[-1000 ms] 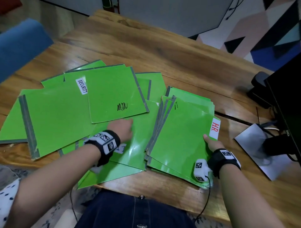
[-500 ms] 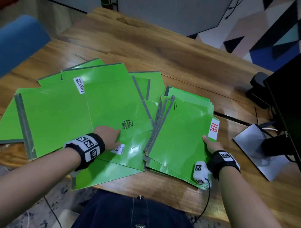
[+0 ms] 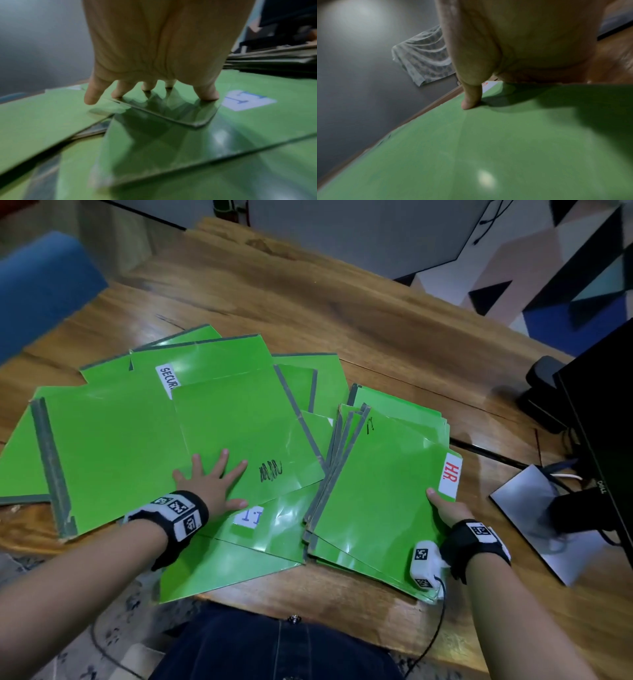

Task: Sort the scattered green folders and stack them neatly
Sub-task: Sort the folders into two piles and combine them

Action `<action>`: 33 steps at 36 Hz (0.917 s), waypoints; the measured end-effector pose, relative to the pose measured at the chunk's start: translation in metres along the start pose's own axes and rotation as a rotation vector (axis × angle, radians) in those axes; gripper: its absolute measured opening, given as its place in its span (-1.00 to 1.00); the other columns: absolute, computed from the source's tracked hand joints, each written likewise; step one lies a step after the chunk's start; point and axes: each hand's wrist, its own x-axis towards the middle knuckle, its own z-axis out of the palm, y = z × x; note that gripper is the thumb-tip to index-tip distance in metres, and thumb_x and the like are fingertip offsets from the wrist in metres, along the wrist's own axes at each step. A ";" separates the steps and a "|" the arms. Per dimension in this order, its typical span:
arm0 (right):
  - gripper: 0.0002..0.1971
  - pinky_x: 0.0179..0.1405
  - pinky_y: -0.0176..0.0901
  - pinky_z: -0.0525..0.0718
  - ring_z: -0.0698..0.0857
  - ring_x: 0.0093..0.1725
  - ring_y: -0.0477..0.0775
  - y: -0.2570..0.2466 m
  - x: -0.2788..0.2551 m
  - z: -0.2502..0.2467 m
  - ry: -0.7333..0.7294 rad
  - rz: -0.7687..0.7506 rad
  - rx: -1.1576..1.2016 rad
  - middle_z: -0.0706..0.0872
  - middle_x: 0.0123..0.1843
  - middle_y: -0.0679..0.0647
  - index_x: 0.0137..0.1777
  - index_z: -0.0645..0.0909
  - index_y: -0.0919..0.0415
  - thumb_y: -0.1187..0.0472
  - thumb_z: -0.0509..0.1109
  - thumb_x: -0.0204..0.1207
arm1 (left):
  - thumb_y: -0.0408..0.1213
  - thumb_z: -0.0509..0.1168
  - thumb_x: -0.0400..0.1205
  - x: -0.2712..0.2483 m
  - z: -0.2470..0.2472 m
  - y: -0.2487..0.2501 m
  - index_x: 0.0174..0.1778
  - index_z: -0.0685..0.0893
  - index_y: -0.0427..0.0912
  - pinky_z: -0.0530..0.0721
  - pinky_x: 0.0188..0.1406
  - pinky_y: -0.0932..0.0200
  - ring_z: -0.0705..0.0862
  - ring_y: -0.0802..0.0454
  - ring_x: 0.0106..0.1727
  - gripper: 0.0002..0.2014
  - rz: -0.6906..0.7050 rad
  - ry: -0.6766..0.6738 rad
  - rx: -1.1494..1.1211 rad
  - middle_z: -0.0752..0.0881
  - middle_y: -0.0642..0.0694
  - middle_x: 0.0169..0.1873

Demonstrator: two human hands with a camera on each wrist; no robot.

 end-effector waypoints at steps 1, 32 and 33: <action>-0.34 0.19 0.02 0.47 0.52 0.08 0.23 -0.001 0.001 -0.002 -0.011 0.003 0.002 0.58 0.28 0.33 0.41 0.41 0.43 -0.15 0.30 0.57 | 0.44 0.03 0.47 -0.002 0.001 -0.002 0.56 -0.37 0.37 0.04 0.45 -0.58 -0.22 -0.44 0.62 -0.12 0.014 -0.006 0.033 -0.40 0.03 0.61; -0.25 0.39 0.20 0.49 0.61 0.27 0.33 0.006 0.036 -0.013 -0.070 0.011 -0.077 0.60 0.34 0.31 0.41 0.45 0.37 -0.28 0.31 0.49 | -0.12 0.33 0.59 0.038 -0.082 0.103 0.27 0.60 -0.02 0.48 0.26 0.06 0.39 -0.04 0.30 -0.68 0.886 0.235 0.903 0.54 0.01 0.25; -0.26 0.40 0.20 0.48 0.60 0.28 0.33 0.006 0.034 -0.013 -0.068 0.005 -0.079 0.60 0.35 0.31 0.41 0.45 0.37 -0.27 0.31 0.50 | -0.13 0.33 0.59 0.038 -0.083 0.100 0.25 0.61 -0.02 0.49 0.27 0.04 0.39 -0.05 0.30 -0.70 0.932 0.240 0.929 0.53 0.00 0.26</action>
